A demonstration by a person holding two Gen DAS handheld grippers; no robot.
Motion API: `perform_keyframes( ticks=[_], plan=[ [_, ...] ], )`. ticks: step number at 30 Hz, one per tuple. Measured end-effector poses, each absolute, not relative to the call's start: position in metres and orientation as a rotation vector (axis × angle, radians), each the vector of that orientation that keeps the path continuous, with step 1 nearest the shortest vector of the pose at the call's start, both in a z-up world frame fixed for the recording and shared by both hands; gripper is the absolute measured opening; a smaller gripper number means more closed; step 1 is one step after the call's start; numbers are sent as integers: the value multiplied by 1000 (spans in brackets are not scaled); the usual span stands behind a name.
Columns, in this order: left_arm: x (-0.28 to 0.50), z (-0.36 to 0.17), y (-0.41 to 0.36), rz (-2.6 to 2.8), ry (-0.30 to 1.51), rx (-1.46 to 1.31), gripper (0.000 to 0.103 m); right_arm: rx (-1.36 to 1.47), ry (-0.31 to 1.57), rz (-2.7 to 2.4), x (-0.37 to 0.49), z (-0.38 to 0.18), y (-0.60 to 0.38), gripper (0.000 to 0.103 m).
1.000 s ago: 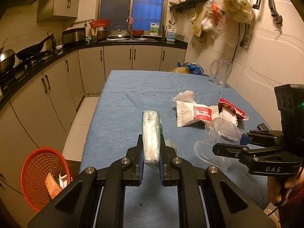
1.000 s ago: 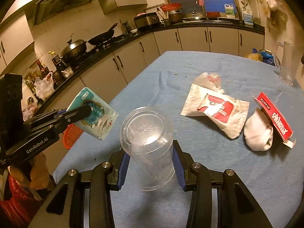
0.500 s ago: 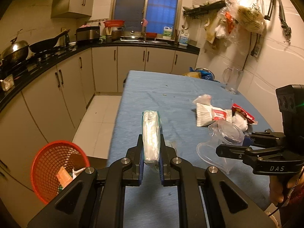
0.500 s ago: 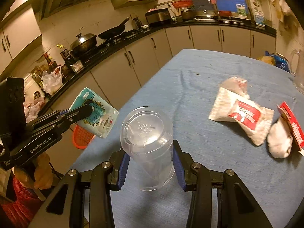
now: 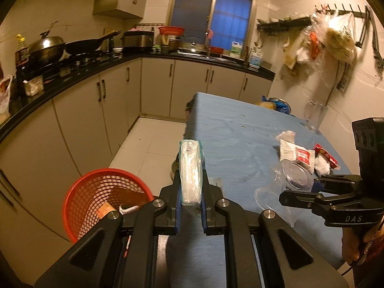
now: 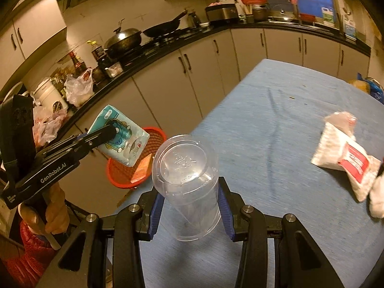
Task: Collect trash
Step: 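Carry the tissue pack and plastic cup over the red basket with both tools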
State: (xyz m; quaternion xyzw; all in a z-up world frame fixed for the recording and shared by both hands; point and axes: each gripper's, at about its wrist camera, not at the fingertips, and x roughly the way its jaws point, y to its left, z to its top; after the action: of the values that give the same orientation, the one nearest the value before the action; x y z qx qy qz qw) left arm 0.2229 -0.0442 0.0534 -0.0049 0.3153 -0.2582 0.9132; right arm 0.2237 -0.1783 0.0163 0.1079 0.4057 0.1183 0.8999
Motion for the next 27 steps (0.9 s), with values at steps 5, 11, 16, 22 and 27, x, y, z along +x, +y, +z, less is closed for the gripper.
perform_keyframes(
  ticks=[5, 11, 16, 22, 27],
  plan=[
    [229, 48, -18, -494, 655, -27, 12, 208, 857, 288, 240, 17, -153, 46],
    [241, 36, 21, -430, 675, -57, 12, 179, 871, 340, 258, 19, -119, 46],
    [249, 23, 45, -386, 695, -79, 12, 178, 897, 376, 277, 18, -97, 46],
    [262, 3, 67, -341, 732, -108, 12, 206, 958, 417, 312, 6, -73, 46],
    [274, -17, 83, -309, 766, -115, 12, 206, 1024, 443, 342, -13, -50, 46]
  ],
)
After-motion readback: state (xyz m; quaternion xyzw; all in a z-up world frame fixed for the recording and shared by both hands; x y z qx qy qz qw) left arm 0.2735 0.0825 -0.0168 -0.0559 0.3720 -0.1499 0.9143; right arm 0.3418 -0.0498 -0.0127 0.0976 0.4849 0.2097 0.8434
